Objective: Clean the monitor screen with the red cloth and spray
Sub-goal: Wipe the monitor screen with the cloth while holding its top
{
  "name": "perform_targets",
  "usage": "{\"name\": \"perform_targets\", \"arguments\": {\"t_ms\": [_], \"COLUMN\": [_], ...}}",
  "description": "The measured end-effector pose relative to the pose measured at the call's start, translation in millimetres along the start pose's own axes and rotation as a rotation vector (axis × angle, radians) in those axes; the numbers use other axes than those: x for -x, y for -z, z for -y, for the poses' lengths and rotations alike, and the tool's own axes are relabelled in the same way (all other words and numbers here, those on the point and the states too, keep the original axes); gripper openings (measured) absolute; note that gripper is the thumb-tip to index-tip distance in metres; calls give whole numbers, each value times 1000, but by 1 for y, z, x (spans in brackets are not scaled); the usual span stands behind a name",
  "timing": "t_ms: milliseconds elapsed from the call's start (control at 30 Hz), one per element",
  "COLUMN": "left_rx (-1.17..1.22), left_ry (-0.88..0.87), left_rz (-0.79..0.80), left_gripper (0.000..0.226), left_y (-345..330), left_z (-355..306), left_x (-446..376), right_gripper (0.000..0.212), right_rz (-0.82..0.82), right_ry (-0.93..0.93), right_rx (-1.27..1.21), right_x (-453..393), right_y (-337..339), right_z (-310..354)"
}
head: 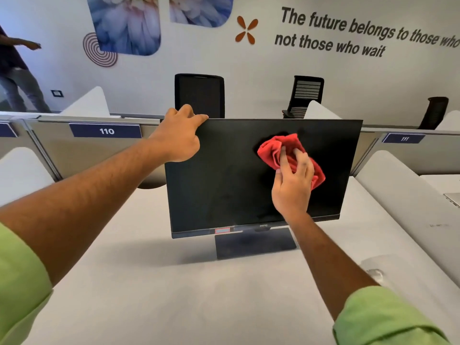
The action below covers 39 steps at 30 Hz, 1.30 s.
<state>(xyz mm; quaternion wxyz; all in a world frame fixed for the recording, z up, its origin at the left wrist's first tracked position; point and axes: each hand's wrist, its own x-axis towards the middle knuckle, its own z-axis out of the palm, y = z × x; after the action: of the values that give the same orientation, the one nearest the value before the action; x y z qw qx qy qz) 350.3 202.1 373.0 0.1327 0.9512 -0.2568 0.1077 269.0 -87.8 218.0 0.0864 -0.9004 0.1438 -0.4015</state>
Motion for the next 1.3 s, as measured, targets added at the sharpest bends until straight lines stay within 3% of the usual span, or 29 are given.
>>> {"name": "perform_targets", "arguments": {"t_ms": [133,333,433,533,667,833,967,1133,1200,1300], "left_rx": [-13,-25,-39,-45,-66,-41,5,5,-2,-17], "left_ry": [2,18,13,12,16,13,-15,-31,-27,-19], "left_rz": [-14,-7,4,16,28,39,15,6,5,-2], "left_gripper": [63,64,65,65,66,65,65,66,66,65], "left_y": [-2,0,2,4,5,5,3,2,2,0], "left_z": [-1,-1,-1,-1,3,11,7,3,4,4], "left_x": [5,10,11,12,12,12,10,8,9,10], "right_gripper": [57,74,74,70,48,44,39,30,21,21], "right_rz": [-1,132,136,204,342,321,47,-99,-123,-124], "right_ry": [-148,-473,-539,-513,-222,199,70,-166,-211,-81], "right_rx": [-46,-198,-327,-422,-402,-299,-264,-153,-157,-252], "right_x": [66,161,186,201,222,203,160,119,114,127], "right_y": [-22,-49,-53,-55,-60,-55,-40,-20,-20,-28], "right_z": [24,89,130,169,197,161,76,-18,-26,14]}}
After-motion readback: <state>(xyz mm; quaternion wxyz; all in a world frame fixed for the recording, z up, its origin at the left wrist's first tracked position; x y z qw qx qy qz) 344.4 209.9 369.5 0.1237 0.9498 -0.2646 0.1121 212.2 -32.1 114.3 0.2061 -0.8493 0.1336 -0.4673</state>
